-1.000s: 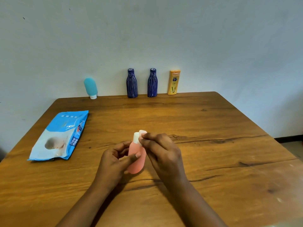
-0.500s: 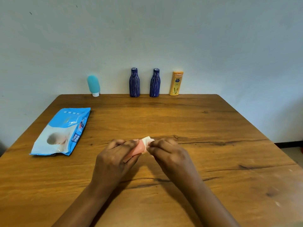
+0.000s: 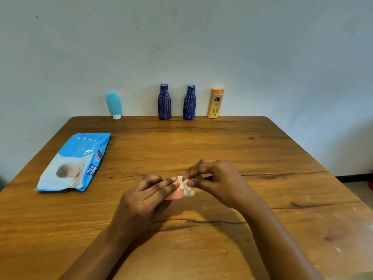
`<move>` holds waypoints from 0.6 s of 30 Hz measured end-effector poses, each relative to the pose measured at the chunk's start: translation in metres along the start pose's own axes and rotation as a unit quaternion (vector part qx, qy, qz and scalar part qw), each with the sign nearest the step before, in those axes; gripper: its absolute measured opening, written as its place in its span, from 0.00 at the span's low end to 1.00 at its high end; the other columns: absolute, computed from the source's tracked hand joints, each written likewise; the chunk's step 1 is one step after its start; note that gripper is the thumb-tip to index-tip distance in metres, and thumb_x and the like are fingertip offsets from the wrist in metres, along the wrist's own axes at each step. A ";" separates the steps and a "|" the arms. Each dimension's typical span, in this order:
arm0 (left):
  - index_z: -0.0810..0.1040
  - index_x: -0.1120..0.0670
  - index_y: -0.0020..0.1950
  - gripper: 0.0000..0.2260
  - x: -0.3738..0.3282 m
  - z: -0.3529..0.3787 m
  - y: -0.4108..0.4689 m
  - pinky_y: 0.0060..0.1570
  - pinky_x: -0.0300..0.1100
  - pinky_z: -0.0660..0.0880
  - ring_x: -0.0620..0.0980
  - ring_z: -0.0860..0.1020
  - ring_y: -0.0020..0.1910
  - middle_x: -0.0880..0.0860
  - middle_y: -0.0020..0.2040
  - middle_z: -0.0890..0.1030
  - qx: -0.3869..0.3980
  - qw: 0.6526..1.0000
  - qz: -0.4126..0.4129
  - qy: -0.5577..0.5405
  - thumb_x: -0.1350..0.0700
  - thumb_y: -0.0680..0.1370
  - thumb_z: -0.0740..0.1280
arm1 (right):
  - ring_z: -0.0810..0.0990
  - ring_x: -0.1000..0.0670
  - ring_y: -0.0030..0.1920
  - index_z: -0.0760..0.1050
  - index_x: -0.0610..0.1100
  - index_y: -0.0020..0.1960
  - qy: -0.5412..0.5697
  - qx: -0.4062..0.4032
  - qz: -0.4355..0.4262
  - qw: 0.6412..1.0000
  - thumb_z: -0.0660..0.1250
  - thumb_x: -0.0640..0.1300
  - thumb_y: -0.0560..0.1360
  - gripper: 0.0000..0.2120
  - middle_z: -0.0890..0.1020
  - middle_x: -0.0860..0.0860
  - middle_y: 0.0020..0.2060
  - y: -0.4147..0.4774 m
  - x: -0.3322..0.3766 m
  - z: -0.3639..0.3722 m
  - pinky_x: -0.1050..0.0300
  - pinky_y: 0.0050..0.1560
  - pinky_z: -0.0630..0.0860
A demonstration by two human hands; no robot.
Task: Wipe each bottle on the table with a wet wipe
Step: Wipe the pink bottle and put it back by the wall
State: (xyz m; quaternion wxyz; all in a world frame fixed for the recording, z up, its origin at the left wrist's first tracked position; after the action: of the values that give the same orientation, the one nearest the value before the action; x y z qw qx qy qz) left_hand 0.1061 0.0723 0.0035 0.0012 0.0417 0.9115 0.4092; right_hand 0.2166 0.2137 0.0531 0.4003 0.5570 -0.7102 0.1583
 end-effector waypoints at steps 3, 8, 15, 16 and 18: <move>0.73 0.57 0.62 0.15 0.000 -0.002 0.001 0.50 0.39 0.74 0.52 0.75 0.52 0.56 0.54 0.82 -0.010 1.000 0.015 -0.004 0.56 0.77 0.66 | 0.79 0.56 0.47 0.81 0.44 0.50 0.066 0.023 0.090 0.993 0.68 0.39 0.74 0.07 0.83 0.51 0.47 0.008 -0.014 0.002 0.63 0.49 0.76; 0.73 0.57 0.62 0.13 0.001 -0.003 0.002 0.54 0.36 0.71 0.50 0.74 0.53 0.55 0.54 0.81 -0.015 0.999 -0.008 -0.038 0.52 0.80 0.60 | 0.81 0.53 0.41 0.79 0.35 0.49 0.376 0.048 0.207 0.902 0.66 0.32 0.72 0.07 0.83 0.46 0.42 0.008 -0.034 0.007 0.62 0.43 0.78; 0.80 0.51 0.57 0.19 0.009 0.001 -0.003 0.46 0.30 0.75 0.39 0.78 0.52 0.42 0.51 0.82 -0.079 0.910 -0.296 -0.279 0.47 0.68 0.72 | 0.81 0.49 0.46 0.79 0.36 0.47 0.569 -0.060 0.165 0.803 0.68 0.37 0.65 0.11 0.83 0.42 0.47 0.010 -0.029 0.030 0.61 0.44 0.80; 0.81 0.49 0.56 0.18 0.008 0.002 -0.004 0.44 0.29 0.76 0.38 0.79 0.52 0.40 0.50 0.82 -0.091 0.885 -0.335 -0.310 0.48 0.68 0.74 | 0.82 0.49 0.45 0.80 0.37 0.46 0.594 -0.081 0.164 0.783 0.68 0.36 0.65 0.10 0.83 0.41 0.47 0.009 -0.030 0.035 0.61 0.45 0.80; 0.80 0.47 0.53 0.16 0.008 0.003 -0.003 0.40 0.28 0.75 0.35 0.79 0.50 0.35 0.49 0.81 -0.117 0.845 -0.387 -0.349 0.56 0.68 0.76 | 0.83 0.50 0.41 0.81 0.38 0.42 0.629 -0.100 0.165 0.753 0.68 0.35 0.64 0.08 0.84 0.43 0.42 0.006 -0.028 0.043 0.61 0.43 0.80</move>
State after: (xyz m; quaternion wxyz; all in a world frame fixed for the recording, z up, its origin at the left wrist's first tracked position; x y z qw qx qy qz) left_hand 0.0980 0.0735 -0.0005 0.4825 -0.1745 0.7382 0.4380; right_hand 0.1957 0.2056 0.0071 0.7775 0.1625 -0.3907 0.4652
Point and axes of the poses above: each hand's wrist, its own y-axis towards the middle knuckle, its own z-axis out of the palm, x = y × z, the point moved 4 cm from there along y, towards the middle knuckle
